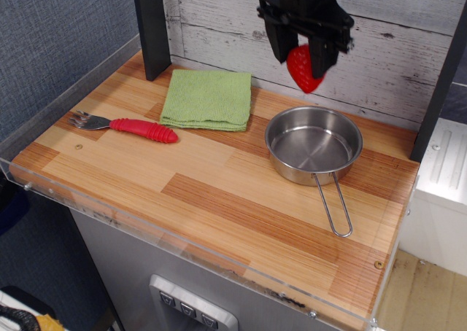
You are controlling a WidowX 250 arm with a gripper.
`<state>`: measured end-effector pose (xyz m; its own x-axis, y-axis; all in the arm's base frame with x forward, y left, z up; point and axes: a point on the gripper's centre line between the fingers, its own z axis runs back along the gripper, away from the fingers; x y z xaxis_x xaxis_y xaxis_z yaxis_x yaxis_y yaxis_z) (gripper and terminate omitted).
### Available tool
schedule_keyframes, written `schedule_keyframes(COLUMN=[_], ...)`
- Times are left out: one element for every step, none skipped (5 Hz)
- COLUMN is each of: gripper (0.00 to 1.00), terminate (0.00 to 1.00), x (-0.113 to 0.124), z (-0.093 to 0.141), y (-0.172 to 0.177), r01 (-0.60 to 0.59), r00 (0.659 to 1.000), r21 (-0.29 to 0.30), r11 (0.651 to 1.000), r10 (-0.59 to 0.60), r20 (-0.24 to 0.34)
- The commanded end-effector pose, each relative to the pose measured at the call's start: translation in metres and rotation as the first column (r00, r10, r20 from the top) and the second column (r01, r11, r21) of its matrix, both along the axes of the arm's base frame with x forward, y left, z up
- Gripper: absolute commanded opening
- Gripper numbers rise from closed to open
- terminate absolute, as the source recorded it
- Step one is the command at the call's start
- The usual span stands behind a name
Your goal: Place the strawberry in the saucepan.
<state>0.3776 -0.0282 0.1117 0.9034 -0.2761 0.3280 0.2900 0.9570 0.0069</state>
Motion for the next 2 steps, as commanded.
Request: schedule_keyframes(gripper=[0.00, 0.00], terminate=[0.00, 0.00], x=[-0.0072, -0.0078], z=[-0.0125, -0.0202], y=[-0.0061, -0.0049], r01=[0.076, 0.090], r00=[0.996, 0.995], r21=[0.022, 0.012], r11=[0.997, 0.996], r10=[-0.074, -0.090], r20=[-0.058, -0.040])
